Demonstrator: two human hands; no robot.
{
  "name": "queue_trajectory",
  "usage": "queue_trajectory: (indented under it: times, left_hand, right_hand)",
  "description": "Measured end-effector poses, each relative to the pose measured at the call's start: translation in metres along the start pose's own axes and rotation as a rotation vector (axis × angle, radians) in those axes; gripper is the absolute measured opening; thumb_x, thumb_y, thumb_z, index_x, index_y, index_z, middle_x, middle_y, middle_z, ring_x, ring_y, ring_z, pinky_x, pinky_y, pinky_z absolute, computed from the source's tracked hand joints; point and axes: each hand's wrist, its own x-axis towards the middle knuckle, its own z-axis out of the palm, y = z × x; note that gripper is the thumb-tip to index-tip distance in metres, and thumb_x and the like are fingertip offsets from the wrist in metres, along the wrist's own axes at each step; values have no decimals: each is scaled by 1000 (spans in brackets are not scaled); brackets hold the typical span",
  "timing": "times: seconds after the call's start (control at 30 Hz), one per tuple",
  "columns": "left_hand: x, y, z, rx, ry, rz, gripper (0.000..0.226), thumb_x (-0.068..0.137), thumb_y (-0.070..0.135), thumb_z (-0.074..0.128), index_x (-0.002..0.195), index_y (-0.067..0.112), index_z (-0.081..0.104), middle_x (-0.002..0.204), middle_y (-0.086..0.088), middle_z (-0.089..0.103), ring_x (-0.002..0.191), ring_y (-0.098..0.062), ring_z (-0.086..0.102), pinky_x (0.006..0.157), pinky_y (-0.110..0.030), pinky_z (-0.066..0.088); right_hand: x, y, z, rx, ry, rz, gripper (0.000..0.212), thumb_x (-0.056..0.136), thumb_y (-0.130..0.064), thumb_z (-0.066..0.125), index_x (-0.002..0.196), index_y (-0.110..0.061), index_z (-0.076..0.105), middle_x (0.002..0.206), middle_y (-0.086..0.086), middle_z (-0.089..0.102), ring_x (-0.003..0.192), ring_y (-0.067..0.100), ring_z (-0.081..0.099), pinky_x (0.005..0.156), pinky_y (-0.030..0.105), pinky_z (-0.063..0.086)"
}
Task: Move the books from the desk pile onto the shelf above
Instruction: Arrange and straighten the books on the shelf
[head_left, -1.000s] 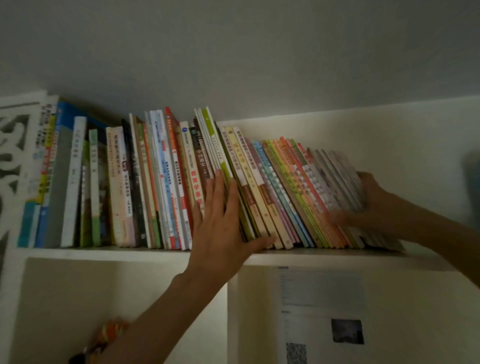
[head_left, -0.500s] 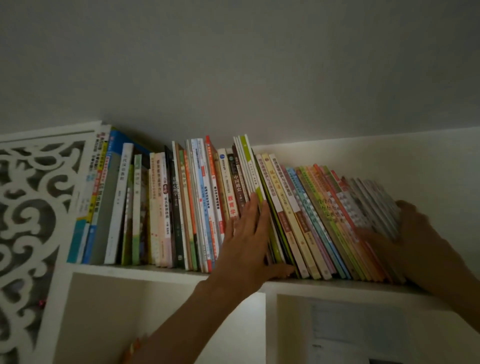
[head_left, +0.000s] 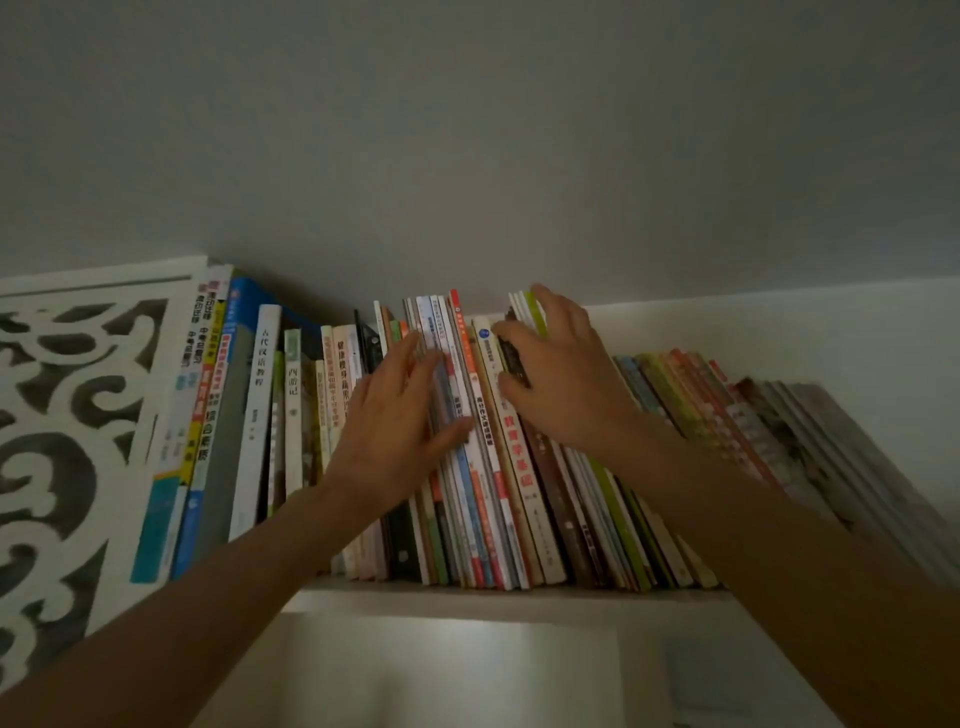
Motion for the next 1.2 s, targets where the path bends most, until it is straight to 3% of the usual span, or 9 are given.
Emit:
queue_trajectory:
  times: [0.17,0.33,0.53,0.63,0.7,0.8,0.93,1.07,1.2]
  left_hand:
    - [2,-21,17,-2,-37,41,96,72,78,9,150,22,-3,157,2,-10,144,-14,0,116,-44,7]
    - [2,-20,14,11,-53,40,93,79,78,20,149,22,-5,157,2,-12,144,-13,-5,113,-41,-3]
    - [4,-16,3,-102,-73,24,75,89,58,31,150,22,6,158,1,-4,145,-16,5,116,-44,4]
    - [2,-13,1,-180,-32,16,60,96,41,39,148,21,18,158,1,4,143,-18,12,115,-41,11]
    - [-3,-4,-1,-254,1,12,54,96,34,44,145,18,29,157,-1,12,142,-17,16,114,-35,15]
    - [-10,18,-5,-393,44,-5,45,94,33,46,136,16,41,142,1,33,123,-4,34,101,-18,27]
    - [-8,53,-11,-683,-23,-34,22,91,37,52,111,28,49,107,14,50,86,11,52,67,-1,40]
    - [-2,79,-5,-916,-57,-85,17,91,28,56,85,39,44,85,21,54,68,22,55,57,-1,42]
    - [0,82,6,-895,38,-160,4,93,34,51,95,32,53,80,19,55,64,22,53,56,1,40]
  right_hand:
    - [24,-8,11,-253,-14,29,45,96,-40,36,133,-17,46,159,8,-2,145,27,-8,115,49,-1]
    - [28,-15,0,-273,12,-31,42,94,-36,37,114,-9,62,159,8,7,146,25,-6,115,46,-10]
    - [11,-17,-23,42,273,-12,20,89,-26,51,101,-12,55,144,9,33,130,23,31,100,34,37]
    - [-5,-12,-21,62,206,-7,43,90,-34,55,131,-21,44,141,8,30,124,21,36,93,36,46]
    - [-18,-9,-12,203,81,45,74,89,-40,57,148,-34,14,143,8,29,126,22,37,97,39,43]
    - [-43,-8,-2,553,107,145,93,85,-44,61,145,-41,-10,146,4,34,131,18,39,107,42,35]
    - [-69,3,3,365,181,139,53,86,-50,46,132,-23,45,120,-9,52,114,6,41,103,38,38]
    - [-86,3,4,681,60,177,45,88,-19,46,131,-31,46,127,-7,50,118,6,44,97,11,35]
    - [-86,2,1,919,104,234,39,96,-9,49,130,-29,53,121,-9,59,108,-1,56,89,14,47]
